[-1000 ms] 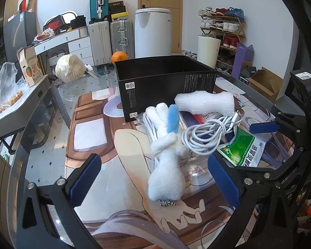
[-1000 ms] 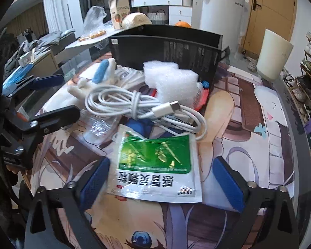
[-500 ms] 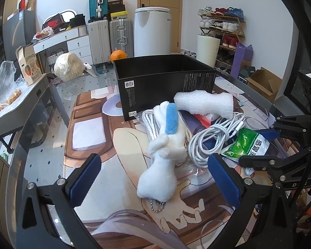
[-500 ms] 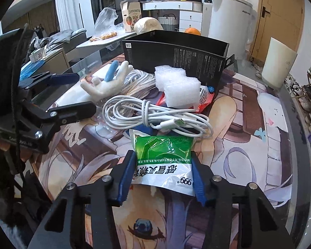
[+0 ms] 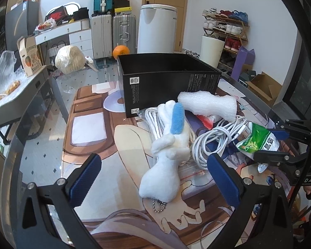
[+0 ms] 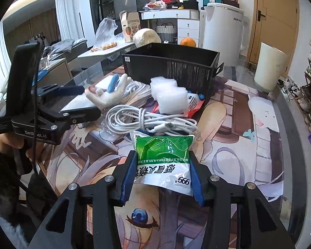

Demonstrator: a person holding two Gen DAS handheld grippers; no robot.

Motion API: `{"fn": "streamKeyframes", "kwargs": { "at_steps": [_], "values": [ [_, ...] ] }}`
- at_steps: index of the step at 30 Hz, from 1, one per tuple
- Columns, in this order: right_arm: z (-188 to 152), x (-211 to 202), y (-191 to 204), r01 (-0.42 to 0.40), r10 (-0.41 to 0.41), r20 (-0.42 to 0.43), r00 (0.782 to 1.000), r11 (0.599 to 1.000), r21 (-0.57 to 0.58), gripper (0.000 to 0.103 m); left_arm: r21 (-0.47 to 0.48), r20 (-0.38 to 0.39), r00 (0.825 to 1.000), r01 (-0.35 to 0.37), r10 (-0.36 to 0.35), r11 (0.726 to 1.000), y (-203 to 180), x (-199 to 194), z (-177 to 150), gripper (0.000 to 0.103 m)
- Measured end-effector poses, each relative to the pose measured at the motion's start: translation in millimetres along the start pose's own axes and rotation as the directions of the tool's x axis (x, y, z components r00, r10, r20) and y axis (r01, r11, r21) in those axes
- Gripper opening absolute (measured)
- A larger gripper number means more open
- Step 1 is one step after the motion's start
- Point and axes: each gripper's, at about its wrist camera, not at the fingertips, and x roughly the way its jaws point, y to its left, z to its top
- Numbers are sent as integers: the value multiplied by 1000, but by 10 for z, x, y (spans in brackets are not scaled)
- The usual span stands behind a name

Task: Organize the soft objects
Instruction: 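Grasp the green sachet with right tool while left tool grasps the white plush toy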

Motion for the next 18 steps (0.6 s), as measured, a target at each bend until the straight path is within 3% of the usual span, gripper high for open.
{"fn": "streamKeyframes", "kwargs": {
  "at_steps": [2, 11, 18],
  "values": [
    [7, -20, -14, 5, -5, 7, 1000, 1000, 1, 47, -1, -3, 1000, 15, -15, 1000, 4, 10, -2, 92],
    [27, -101, -10, 7, -7, 37, 999, 1000, 0, 47, 69, -28, 998, 52, -51, 996, -132, 36, -31, 33],
    [47, -141, -4, 4, -4, 62, 998, 1000, -4, 47, 64, 14, 997, 75, -76, 995, -107, -64, -28, 28]
  ]
}}
